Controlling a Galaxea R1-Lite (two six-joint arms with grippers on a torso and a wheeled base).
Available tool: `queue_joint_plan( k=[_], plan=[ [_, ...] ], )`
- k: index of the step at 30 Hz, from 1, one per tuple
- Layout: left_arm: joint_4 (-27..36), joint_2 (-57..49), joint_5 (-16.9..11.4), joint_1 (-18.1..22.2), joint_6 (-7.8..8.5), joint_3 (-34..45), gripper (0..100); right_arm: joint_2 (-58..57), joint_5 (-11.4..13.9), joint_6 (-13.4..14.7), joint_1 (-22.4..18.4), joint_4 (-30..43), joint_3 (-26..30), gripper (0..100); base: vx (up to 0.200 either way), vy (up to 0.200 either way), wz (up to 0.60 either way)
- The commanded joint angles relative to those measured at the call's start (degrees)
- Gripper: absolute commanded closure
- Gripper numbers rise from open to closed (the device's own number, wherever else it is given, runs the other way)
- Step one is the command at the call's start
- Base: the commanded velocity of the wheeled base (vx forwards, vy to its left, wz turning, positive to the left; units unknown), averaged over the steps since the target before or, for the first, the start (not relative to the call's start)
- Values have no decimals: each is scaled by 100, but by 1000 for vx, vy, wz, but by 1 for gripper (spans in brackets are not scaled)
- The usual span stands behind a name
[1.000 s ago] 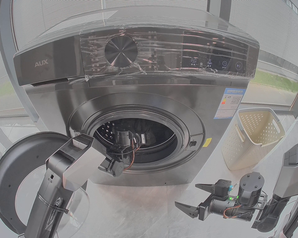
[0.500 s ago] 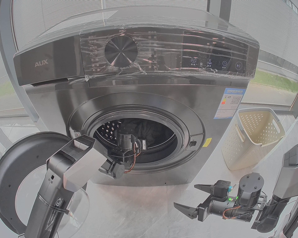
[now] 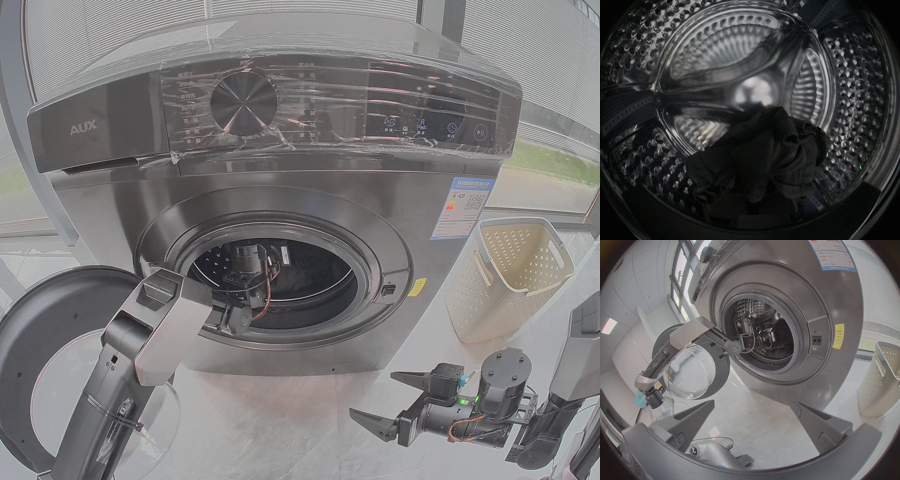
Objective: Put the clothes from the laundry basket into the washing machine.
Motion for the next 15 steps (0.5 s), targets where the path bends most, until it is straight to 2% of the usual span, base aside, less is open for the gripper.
queue_joint_plan(
  k=[1,7,8,15],
  plan=[
    [84,228,71,111,12,-429,100,0,0,2,1,-1,-12,0,0,0,0],
    [110,210,71,102,21,-279,100,0,8,2,1,-1,-3,0,0,0,0],
    [110,193,71,102,21,-209,0,0,8,2,1,-1,-3,0,0,0,0],
    [101,-71,71,32,-41,292,0,0,8,2,-8,-1,6,0,0,0,0]
  ],
)
